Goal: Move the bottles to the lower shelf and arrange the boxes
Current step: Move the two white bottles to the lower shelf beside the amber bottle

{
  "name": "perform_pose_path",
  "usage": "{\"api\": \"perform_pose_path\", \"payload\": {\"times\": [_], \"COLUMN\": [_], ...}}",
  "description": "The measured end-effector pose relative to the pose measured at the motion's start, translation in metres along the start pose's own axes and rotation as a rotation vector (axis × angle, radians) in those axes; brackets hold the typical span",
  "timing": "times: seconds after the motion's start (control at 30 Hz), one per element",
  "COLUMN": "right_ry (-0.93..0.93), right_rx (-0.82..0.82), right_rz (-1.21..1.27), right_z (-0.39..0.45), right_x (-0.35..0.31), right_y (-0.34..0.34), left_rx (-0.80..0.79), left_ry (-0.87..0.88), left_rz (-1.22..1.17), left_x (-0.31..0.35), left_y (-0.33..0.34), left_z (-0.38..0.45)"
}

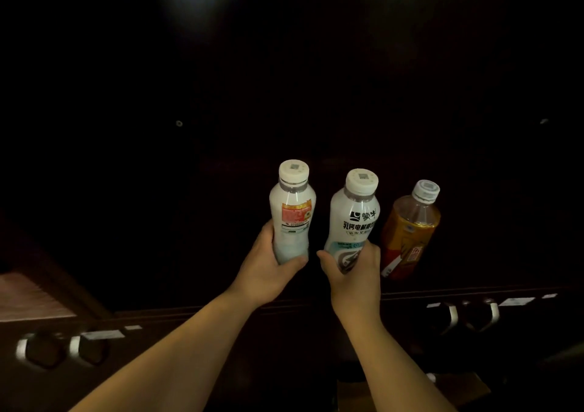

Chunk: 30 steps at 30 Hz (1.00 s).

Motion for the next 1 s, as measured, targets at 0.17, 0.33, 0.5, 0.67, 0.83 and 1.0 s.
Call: {"api": "perform_pose_path", "payload": {"times": [0.17, 0.33, 0.5, 0.67, 0.83, 1.0], "right_ry": [0.002, 0.003, 0.005, -0.003, -0.009, -0.019], "right_rx": [-0.002, -0.003, -0.009, -0.005, -0.004, -0.005], "right_rz": [0.004, -0.001, -0.001, -0.014, -0.021, -0.017], "right_z": [0.000, 0.001, 0.002, 0.002, 0.002, 0.002], "right_x": [0.002, 0.002, 0.003, 0.003, 0.003, 0.002], "right_y": [0.000, 0.000, 0.000, 0.000, 0.000, 0.000], "left_rx": [0.053, 0.015, 0.088, -0.029, 0.054, 0.039], "left_ry": [0.037, 0.045, 0.030, 0.005, 0.008, 0.032], "left_rz": [-0.023, 0.045, 0.048, -0.021, 0.035, 0.056], "left_x": [0.006, 0.001, 0.002, -0.004, -0.003, 0.004], "left_y": [-0.001, -0.001, -0.004, 0.001, -0.006, -0.004], "left_z": [0.000, -0.002, 0.000, -0.001, 0.001, 0.000]}}
Point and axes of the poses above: each hand's wrist, its own z-axis towards the middle knuckle, its own y-axis out of the palm, x = y × z, the point moved 10 cm from there along z, towards the middle knuckle, and after that the axes turned 1 degree about -z, right-handed, at the moved point
